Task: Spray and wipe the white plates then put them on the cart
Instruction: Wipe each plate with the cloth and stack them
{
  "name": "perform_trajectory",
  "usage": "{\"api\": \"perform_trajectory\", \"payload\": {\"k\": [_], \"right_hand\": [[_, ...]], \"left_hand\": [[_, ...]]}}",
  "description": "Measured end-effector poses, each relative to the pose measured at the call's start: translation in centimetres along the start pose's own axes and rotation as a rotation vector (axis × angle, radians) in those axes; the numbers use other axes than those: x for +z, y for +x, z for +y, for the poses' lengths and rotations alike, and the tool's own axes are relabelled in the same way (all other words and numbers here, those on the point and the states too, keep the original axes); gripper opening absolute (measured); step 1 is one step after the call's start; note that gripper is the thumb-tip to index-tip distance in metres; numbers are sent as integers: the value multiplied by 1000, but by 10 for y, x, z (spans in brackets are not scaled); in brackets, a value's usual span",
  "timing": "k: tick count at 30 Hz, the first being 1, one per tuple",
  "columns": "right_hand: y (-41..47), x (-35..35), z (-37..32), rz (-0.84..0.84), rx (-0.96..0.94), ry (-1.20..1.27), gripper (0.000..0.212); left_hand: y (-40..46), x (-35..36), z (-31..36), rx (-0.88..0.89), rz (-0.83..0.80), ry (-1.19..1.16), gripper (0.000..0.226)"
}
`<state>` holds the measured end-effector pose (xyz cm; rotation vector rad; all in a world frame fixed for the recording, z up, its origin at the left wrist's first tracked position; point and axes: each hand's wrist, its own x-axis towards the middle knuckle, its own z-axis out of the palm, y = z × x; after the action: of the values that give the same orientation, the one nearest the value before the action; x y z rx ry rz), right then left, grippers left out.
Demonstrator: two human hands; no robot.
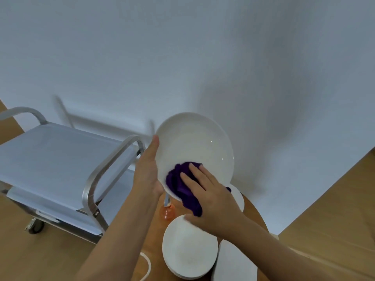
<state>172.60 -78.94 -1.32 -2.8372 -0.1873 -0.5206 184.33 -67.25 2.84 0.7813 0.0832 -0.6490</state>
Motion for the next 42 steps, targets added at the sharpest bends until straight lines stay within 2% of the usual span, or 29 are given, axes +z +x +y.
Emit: {"api": "perform_trajectory", "payload": {"k": [2,4,7,9,11,13,14,16,19,20,23,25,28,30,32,34,37,40,42], "right_hand": [[-5,-1,3,56,29,-117,82],[-8,-1,4,154,15,-159,76],[-7,-4,2,301,-12,-75,64],[-3,-15,-4,345,117,183,46],[3,-28,-9,301,363,585,34],[8,-37,-7,283,500,974,30],[9,-40,-3,321,509,1071,28],[12,-45,5,333,511,1240,36],[13,-41,19,334,512,1492,48],[12,-37,24,329,507,1553,48],[1,-25,36,248,497,1628,48],[-11,-18,45,138,517,1612,53],[-20,-11,56,114,735,1436,61],[-20,-6,61,256,962,1255,58],[-13,-7,61,460,1047,1082,39],[4,-15,50,561,910,978,29],[34,-25,15,593,517,856,47],[56,-9,-17,377,315,322,66],[62,0,-26,295,358,173,64]], "left_hand": [[-2,3,-1,-26,-5,11,55],[-5,9,-3,35,66,81,48],[-7,22,3,230,197,476,37],[-2,28,10,352,175,720,37],[8,24,18,339,52,810,41],[29,4,14,311,75,810,49],[38,-9,7,290,167,789,55],[48,-34,-17,129,322,623,70],[48,-56,-51,-125,237,346,85],[49,-57,-53,-144,217,276,84],[51,-52,-46,-77,262,141,60],[49,-50,-39,-19,364,152,51],[44,-50,-24,139,441,332,51],[38,-48,-10,305,466,541,54],[30,-43,0,511,436,680,50],[24,-34,2,652,384,822,51],[17,-13,-10,706,383,1032,55],[11,-2,-24,709,342,1021,56],[7,-4,-30,692,303,932,56]]}}
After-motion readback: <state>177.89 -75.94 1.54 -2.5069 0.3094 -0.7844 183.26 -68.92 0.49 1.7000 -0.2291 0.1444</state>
